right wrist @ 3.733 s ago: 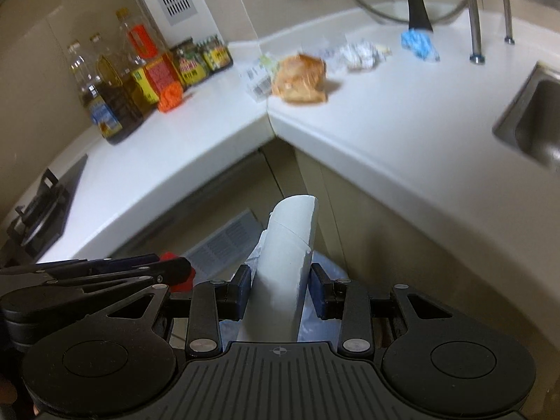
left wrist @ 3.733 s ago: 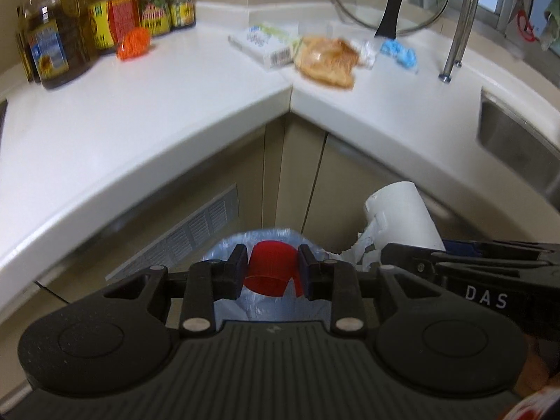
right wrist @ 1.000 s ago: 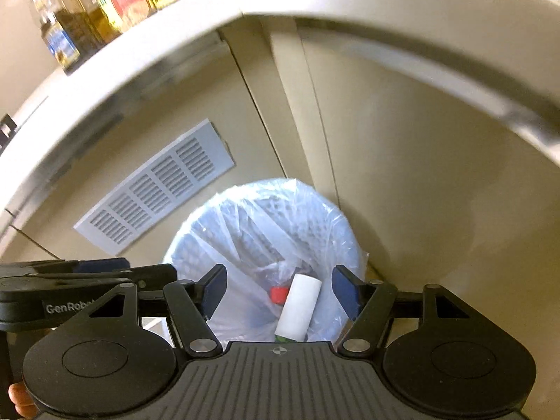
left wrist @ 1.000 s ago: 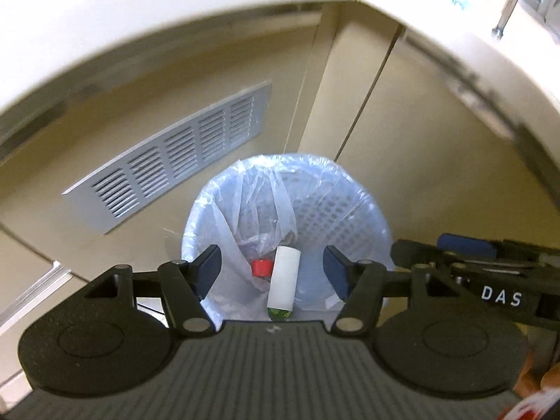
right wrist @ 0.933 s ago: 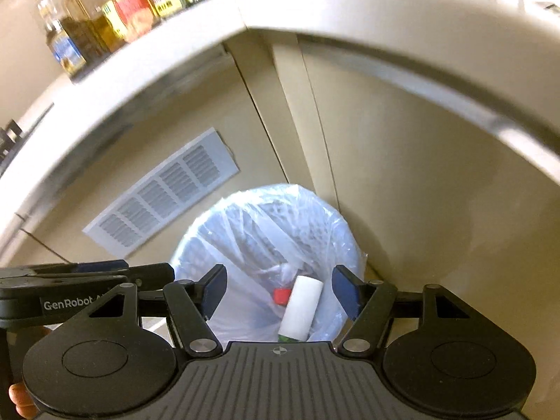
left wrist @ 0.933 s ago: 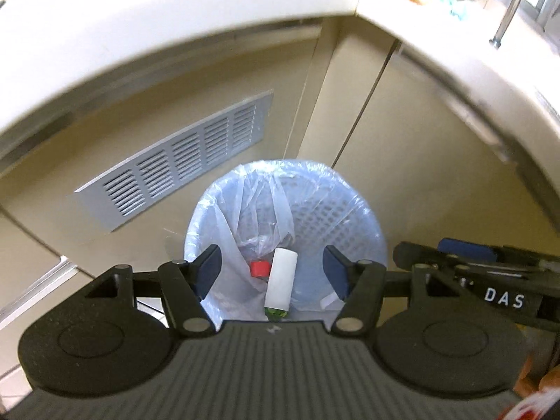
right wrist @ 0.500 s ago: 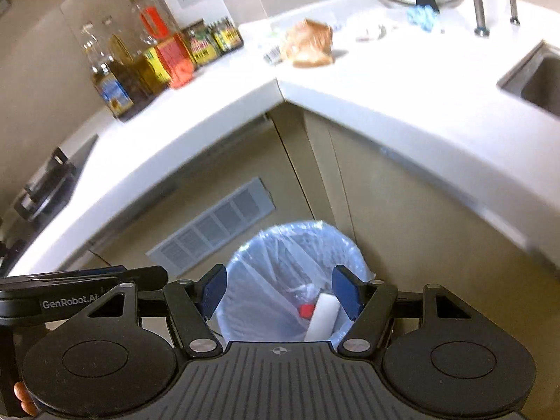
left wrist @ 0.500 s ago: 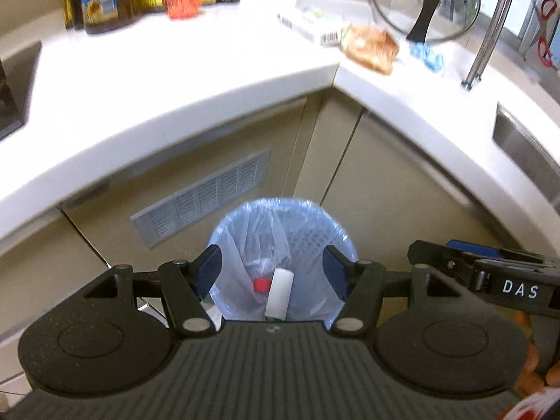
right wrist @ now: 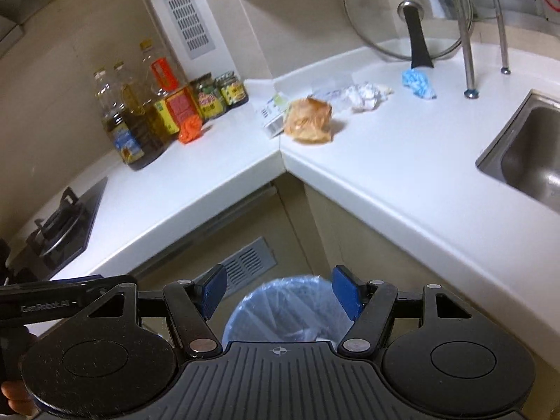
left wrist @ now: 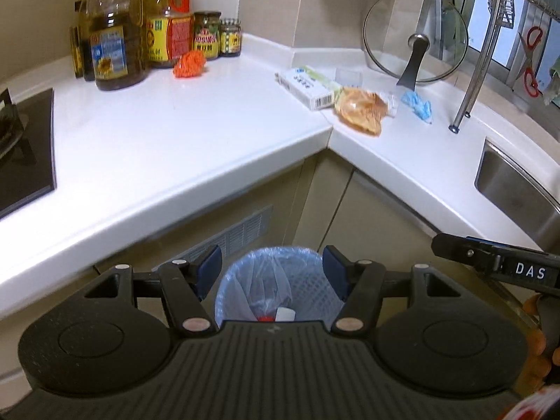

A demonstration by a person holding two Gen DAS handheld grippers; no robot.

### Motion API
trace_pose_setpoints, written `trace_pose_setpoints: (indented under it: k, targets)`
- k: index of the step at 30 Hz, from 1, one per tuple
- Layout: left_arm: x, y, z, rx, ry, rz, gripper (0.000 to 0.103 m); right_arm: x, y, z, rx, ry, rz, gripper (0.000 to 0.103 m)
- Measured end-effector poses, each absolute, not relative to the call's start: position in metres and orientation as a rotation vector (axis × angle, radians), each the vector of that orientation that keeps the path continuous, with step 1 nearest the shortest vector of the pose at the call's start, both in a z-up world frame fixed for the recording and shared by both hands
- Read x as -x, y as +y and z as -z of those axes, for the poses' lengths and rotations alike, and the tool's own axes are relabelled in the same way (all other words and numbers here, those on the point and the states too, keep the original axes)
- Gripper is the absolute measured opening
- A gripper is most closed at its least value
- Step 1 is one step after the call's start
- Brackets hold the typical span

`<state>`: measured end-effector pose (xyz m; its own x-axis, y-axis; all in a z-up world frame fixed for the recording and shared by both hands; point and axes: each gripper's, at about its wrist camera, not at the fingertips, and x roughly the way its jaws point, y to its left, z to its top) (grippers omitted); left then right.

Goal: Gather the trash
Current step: 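Raise both grippers from the bin back toward the counter, then grasp the brown crumpled paper bag with the right gripper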

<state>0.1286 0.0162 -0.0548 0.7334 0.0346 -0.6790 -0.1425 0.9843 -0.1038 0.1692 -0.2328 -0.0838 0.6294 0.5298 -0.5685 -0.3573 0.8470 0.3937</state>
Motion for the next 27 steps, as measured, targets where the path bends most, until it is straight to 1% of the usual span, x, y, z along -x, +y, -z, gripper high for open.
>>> trace_pose_setpoints:
  k: [11,27]
  targets:
    - [-0.183,0.053,0.030,0.094,0.697,-0.051,0.060,-0.213,-0.223,0.069,-0.279,0.667,-0.419,0.067]
    - [-0.270,0.121,0.016,0.060,0.667,-0.014,0.060,-0.320,-0.179,0.071,-0.253,0.644,-0.291,0.067]
